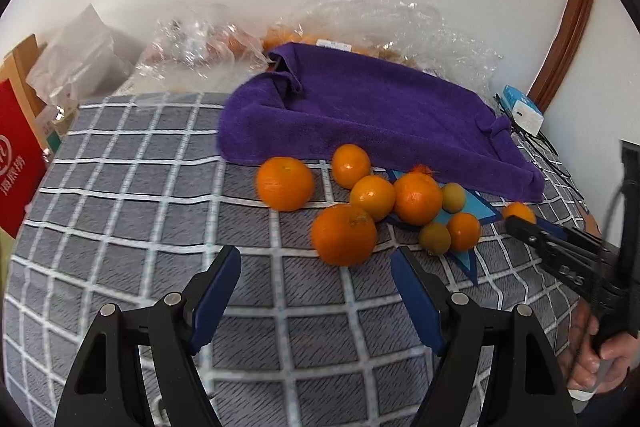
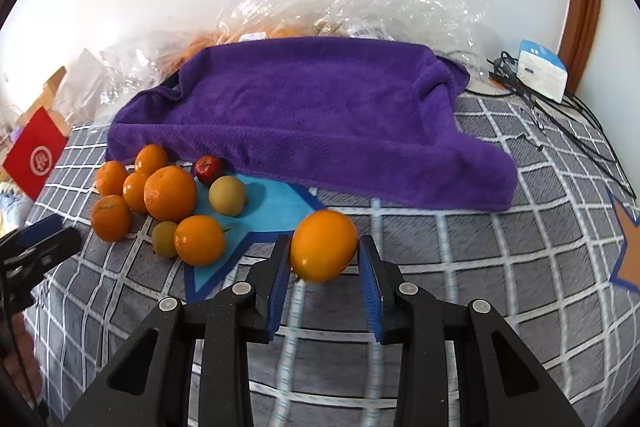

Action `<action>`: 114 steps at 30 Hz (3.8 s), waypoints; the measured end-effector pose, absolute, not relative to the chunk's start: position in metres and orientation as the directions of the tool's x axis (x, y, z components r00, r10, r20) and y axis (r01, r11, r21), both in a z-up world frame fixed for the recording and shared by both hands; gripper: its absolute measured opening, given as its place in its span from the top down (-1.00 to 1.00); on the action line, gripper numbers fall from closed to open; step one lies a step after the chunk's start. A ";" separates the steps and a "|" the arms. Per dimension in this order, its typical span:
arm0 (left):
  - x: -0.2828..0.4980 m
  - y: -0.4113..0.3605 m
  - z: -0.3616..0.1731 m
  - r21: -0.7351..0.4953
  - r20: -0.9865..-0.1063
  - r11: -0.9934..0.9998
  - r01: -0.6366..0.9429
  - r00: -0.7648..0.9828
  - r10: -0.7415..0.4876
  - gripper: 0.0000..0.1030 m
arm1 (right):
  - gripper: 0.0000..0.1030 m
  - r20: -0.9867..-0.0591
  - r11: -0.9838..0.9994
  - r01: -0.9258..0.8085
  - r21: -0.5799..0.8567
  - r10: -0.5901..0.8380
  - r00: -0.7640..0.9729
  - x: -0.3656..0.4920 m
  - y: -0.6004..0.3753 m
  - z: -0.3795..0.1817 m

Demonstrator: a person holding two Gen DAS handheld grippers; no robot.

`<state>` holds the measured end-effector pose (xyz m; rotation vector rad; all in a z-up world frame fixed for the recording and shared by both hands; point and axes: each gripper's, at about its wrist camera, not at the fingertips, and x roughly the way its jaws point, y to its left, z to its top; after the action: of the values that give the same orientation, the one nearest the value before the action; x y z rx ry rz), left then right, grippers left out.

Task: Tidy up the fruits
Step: 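Grasp a large orange with the right tool while the left tool grasps another large orange, then lift both held oranges and carry them over the purple towel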

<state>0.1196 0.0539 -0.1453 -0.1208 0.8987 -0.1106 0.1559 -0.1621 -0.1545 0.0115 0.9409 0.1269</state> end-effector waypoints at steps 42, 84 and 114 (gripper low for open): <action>0.138 0.046 -0.174 -0.260 -0.744 0.963 0.064 0.623 -0.242 0.24 | 0.37 -0.795 0.986 -0.141 0.086 0.154 0.587 0.166 -0.184 -0.174; 0.109 0.060 -0.142 -0.301 -0.572 0.951 0.068 0.785 -0.238 0.24 | 0.37 -0.700 0.970 -0.159 0.183 0.242 0.672 0.151 -0.194 -0.154; 0.198 0.070 -0.030 -0.317 -0.463 0.948 0.039 0.866 -0.191 0.24 | 0.37 -0.589 0.979 -0.135 0.156 0.202 0.782 0.255 -0.193 -0.040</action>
<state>0.1983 0.0696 -0.0300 -0.3053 0.5121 -0.1221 0.2550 -0.1926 -0.0404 0.1073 0.6476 0.1818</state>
